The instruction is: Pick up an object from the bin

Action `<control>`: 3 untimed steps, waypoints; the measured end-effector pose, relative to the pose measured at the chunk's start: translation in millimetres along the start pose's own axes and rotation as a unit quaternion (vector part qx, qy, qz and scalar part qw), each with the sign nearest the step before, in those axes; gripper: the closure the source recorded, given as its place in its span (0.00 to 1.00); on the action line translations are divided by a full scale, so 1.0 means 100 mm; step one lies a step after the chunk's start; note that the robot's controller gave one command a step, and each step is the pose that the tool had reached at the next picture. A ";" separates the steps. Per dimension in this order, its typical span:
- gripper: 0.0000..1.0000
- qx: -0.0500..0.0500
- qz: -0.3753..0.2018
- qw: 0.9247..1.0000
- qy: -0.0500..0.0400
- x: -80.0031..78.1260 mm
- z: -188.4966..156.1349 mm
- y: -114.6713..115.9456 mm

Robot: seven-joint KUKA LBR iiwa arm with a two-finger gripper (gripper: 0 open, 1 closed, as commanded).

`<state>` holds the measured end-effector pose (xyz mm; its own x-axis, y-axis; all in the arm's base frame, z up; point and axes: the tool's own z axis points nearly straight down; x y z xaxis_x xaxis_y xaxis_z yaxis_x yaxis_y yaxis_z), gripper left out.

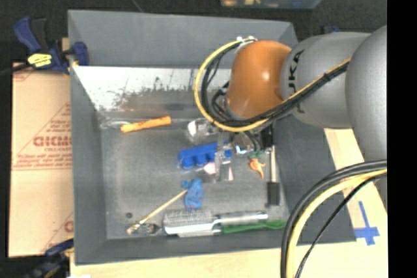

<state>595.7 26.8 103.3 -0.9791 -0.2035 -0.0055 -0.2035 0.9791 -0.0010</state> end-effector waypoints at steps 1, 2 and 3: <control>0.00 0.002 0.041 0.999 -0.011 -0.17 0.32 -0.03; 1.00 0.000 0.066 0.998 -0.002 -0.06 0.32 -0.03; 1.00 0.000 0.066 0.998 -0.002 -0.06 0.32 -0.03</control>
Offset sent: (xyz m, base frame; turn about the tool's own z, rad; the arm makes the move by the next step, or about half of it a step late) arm 0.0059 -0.0011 -0.0333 0.1337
